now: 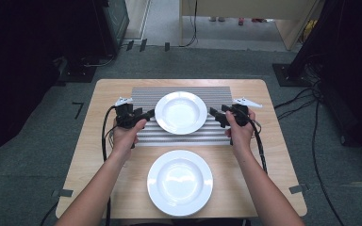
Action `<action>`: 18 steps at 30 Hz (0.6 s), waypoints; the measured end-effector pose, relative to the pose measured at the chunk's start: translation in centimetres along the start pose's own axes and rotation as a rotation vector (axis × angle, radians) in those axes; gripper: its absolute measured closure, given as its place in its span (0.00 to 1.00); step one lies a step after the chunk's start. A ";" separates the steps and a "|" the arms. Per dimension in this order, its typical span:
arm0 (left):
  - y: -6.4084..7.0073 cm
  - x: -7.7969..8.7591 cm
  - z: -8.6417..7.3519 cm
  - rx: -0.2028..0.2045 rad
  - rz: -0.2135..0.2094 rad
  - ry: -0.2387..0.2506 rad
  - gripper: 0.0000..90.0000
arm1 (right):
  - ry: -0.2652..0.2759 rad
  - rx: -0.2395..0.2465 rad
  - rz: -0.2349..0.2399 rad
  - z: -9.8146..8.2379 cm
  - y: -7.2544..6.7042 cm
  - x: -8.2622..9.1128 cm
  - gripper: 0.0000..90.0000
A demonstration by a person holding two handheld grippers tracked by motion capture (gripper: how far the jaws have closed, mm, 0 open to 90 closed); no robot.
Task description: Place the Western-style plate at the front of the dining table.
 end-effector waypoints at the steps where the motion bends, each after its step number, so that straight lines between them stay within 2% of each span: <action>1: 0.1 0.4 -0.1 -0.007 -0.002 0.003 0.39 | 0.005 0.009 0.002 0.0 0.0 0.3 0.38; 4: 0.5 1.5 -0.3 -0.018 -0.009 0.008 0.34 | 0.007 0.024 0.008 -0.1 -0.3 1.4 0.36; 12: 1.0 4.5 -1.4 -0.081 0.007 0.019 0.20 | -0.007 0.074 0.029 -0.8 -1.4 3.8 0.32; 18: 0.3 6.3 -2.3 -0.100 0.054 0.037 0.17 | -0.001 0.098 0.045 -1.4 -1.9 5.9 0.30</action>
Point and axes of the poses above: each handheld gripper's, and its own axes: x roughly backward along the jaws, z roughly out of its top, y roughly to its right, the point moved 10 cm from there along -x, roughly forward along the jaws, and after that the axes turned 14 degrees about x, right-handed, at the moved point
